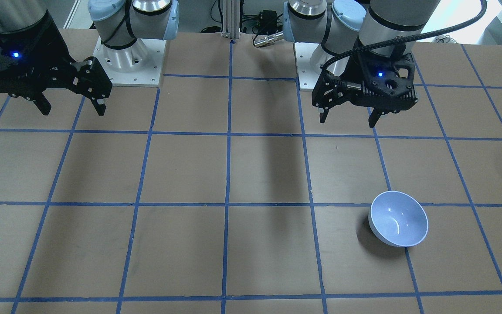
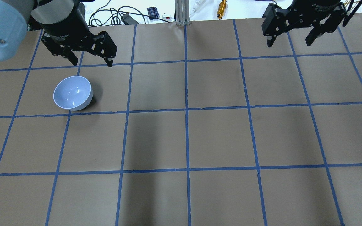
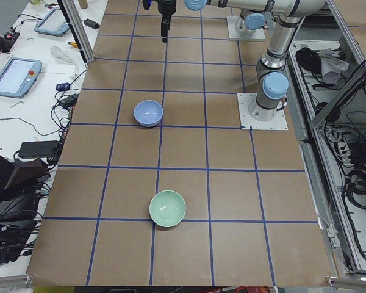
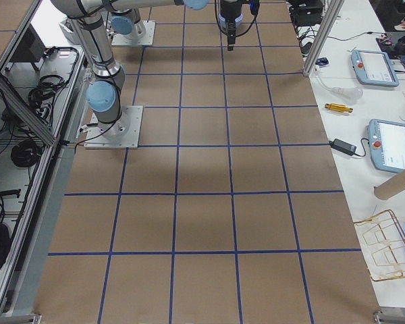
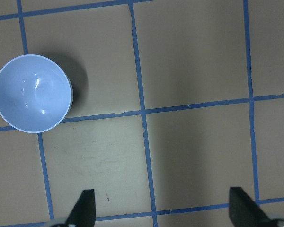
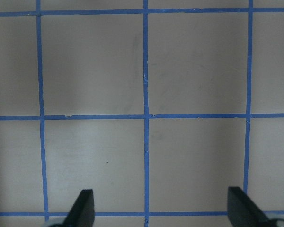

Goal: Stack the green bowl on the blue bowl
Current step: 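Move the left gripper back toward the robot, away from the blue bowl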

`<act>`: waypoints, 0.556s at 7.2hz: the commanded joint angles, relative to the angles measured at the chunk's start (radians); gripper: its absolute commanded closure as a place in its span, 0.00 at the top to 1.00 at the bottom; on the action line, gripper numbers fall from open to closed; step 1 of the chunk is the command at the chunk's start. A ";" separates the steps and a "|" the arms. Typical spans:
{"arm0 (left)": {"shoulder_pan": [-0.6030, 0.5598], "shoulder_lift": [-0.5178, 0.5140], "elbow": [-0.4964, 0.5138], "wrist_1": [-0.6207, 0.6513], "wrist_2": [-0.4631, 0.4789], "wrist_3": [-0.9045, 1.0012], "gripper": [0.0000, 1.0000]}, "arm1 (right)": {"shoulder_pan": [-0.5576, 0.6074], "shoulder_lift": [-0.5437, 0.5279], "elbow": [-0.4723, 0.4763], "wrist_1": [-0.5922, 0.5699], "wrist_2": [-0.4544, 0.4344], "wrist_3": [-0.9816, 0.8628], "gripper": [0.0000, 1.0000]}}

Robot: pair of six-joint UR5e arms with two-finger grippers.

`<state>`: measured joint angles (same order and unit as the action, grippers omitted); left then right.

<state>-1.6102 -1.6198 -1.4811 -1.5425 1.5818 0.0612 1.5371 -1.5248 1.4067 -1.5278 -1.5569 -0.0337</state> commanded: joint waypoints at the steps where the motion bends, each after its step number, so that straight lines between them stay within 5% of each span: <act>1: 0.003 -0.002 -0.001 0.021 -0.011 0.003 1.00 | 0.000 0.000 0.000 0.000 0.000 0.000 1.00; 4: 0.012 0.001 0.001 0.015 -0.008 0.031 1.00 | 0.000 -0.001 0.000 0.000 0.000 0.000 1.00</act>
<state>-1.6042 -1.6208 -1.4815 -1.5238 1.5720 0.0714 1.5371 -1.5254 1.4066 -1.5278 -1.5566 -0.0338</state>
